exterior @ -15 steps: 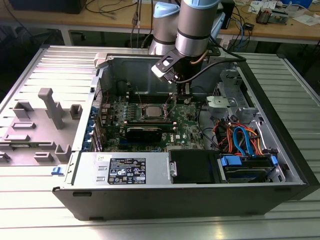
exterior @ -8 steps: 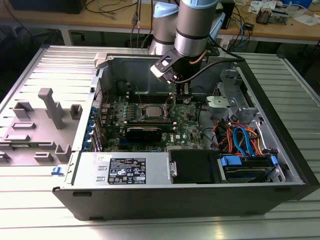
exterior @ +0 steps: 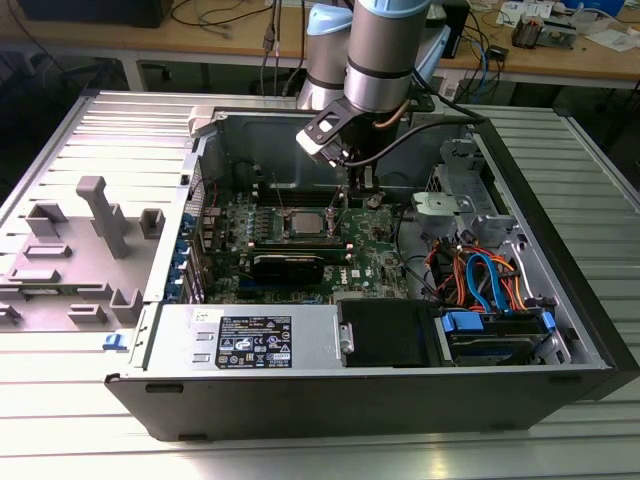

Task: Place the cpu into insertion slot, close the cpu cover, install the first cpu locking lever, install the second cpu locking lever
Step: 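Close the cpu cover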

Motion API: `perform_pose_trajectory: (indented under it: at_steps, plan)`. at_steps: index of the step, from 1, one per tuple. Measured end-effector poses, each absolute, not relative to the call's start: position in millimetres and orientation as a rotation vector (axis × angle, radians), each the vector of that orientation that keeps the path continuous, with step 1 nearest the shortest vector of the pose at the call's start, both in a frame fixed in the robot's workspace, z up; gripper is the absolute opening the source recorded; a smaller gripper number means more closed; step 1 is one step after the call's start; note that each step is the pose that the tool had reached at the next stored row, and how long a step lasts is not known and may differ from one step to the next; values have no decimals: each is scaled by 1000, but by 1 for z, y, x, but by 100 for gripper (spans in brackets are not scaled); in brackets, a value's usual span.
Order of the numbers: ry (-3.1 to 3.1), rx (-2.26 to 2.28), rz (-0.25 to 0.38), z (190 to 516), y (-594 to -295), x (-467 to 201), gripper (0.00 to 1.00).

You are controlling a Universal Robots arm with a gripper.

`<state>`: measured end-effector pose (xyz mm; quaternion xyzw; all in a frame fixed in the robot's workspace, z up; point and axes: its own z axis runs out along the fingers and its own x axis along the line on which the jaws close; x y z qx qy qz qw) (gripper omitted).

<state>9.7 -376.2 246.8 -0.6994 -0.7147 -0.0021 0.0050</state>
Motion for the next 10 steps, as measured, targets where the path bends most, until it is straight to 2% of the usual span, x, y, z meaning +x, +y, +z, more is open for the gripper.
perform_pose_trajectory:
  at_steps: [10]
  plan:
    - [-2238,-2190,-7,247,-376,3,11]
